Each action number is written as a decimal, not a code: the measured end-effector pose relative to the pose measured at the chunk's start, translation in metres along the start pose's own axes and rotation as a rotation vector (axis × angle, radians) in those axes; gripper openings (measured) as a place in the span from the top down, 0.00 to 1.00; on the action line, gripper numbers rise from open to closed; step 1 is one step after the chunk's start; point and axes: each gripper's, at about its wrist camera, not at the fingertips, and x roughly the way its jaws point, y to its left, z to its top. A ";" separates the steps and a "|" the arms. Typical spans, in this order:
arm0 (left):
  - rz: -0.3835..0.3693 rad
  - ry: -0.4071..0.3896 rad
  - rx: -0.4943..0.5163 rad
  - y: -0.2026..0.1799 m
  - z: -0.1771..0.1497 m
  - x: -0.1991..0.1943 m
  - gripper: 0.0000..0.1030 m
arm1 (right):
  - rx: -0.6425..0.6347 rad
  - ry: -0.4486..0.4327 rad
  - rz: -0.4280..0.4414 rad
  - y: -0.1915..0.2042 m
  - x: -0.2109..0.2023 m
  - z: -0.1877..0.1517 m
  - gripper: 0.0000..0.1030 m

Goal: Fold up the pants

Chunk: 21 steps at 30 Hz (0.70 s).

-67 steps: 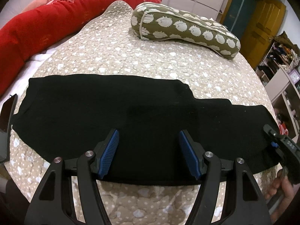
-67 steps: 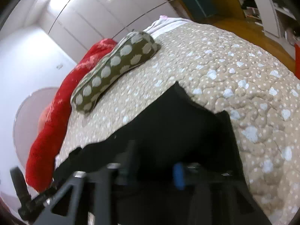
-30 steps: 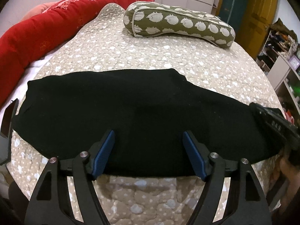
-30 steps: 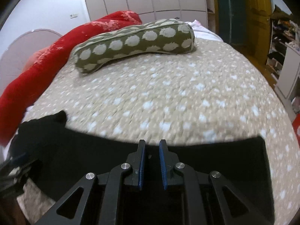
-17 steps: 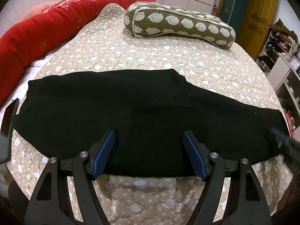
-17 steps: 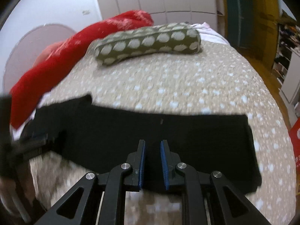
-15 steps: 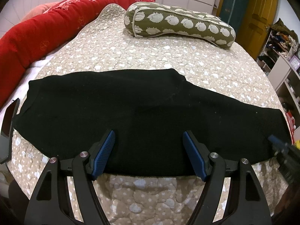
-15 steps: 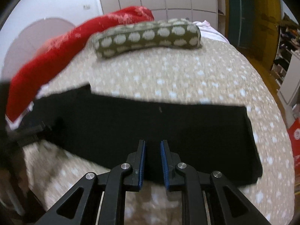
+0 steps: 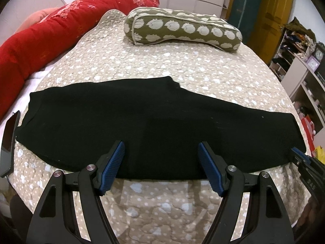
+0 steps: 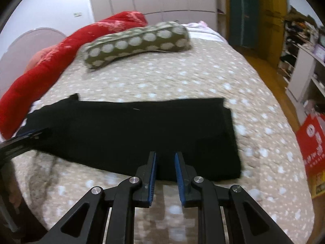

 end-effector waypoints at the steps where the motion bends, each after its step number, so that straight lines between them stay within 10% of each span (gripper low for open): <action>1: -0.001 0.004 0.005 -0.002 -0.001 0.001 0.27 | 0.008 0.001 -0.008 -0.006 0.003 -0.002 0.83; 8: 0.007 0.052 0.085 -0.023 -0.011 0.017 0.26 | 0.085 -0.004 0.025 -0.034 -0.008 -0.007 0.83; 21: -0.281 0.122 0.249 -0.121 0.032 0.033 0.25 | 0.304 -0.040 0.186 -0.089 -0.012 -0.020 0.57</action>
